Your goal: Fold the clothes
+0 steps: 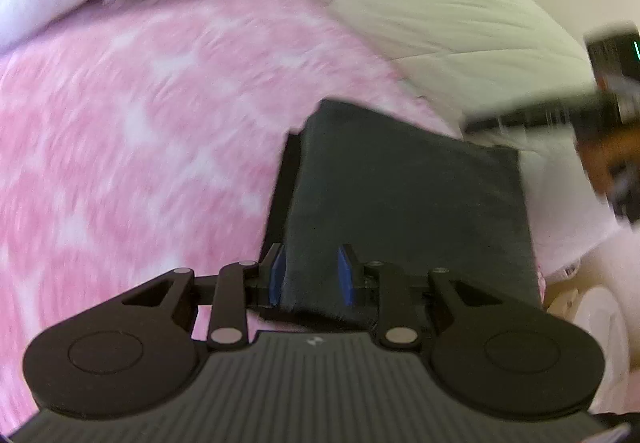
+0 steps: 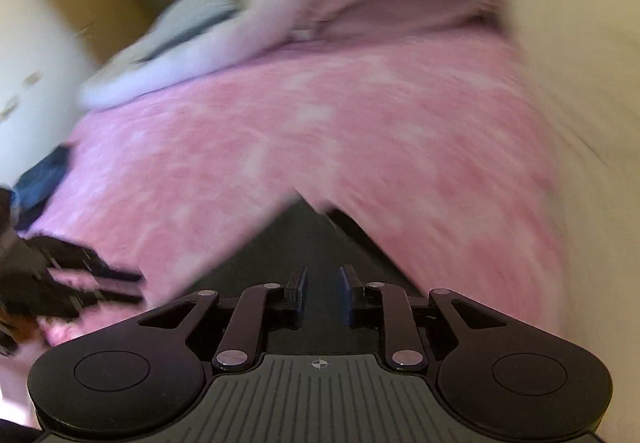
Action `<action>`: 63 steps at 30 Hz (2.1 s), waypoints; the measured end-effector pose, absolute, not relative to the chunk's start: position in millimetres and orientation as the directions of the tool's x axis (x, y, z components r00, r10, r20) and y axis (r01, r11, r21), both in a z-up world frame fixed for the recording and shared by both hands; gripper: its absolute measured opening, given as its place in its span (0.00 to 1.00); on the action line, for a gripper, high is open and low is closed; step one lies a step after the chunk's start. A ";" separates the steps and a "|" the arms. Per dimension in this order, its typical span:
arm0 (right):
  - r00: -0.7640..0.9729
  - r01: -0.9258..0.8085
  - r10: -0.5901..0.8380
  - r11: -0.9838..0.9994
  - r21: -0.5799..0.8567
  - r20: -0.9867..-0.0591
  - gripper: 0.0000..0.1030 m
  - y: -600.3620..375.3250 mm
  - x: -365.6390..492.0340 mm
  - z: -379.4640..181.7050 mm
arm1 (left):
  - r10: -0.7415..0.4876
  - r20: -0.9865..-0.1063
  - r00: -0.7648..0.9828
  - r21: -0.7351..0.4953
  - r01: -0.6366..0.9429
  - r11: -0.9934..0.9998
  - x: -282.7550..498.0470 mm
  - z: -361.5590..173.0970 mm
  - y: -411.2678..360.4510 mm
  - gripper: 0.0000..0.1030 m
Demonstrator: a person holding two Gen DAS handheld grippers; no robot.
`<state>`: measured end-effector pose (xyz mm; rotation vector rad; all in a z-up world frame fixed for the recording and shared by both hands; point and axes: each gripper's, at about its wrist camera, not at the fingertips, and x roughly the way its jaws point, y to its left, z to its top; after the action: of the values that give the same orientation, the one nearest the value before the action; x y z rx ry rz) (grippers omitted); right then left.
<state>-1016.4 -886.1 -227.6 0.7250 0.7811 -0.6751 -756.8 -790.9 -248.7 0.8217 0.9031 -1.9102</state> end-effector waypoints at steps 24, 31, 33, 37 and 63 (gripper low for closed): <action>0.106 0.947 -0.530 0.311 -0.076 -0.841 0.20 -868.0 -1075.3 -269.4 | -0.312 -0.870 -0.381 -0.119 0.777 -0.618 -844.1 -294.1 -905.4 0.12; 0.310 0.917 -0.458 0.375 0.135 -0.833 0.20 -770.0 -1058.7 -253.1 | -0.247 -0.869 -0.428 -0.168 0.726 -0.667 -802.7 -271.9 -836.2 0.19; 0.304 0.912 -0.407 0.385 0.140 -0.861 0.20 -750.6 -1045.5 -268.2 | -0.215 -0.892 -0.398 -0.154 0.714 -0.683 -803.4 -289.0 -827.7 0.18; 0.268 0.931 -0.400 0.342 0.128 -0.876 0.20 -739.6 -1040.2 -296.4 | -0.229 -0.899 -0.374 -0.100 0.682 -0.724 -811.1 -314.4 -824.6 0.19; -0.121 0.987 -0.608 -0.155 -0.033 -0.784 0.68 -547.2 -942.6 -181.1 | -0.372 -0.811 -0.451 -0.141 0.768 -0.625 -661.0 -218.3 -707.8 0.58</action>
<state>-942.6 -547.2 -181.1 0.7521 0.6889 -1.6092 -661.0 -707.8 -218.3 1.0078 0.6591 -2.1054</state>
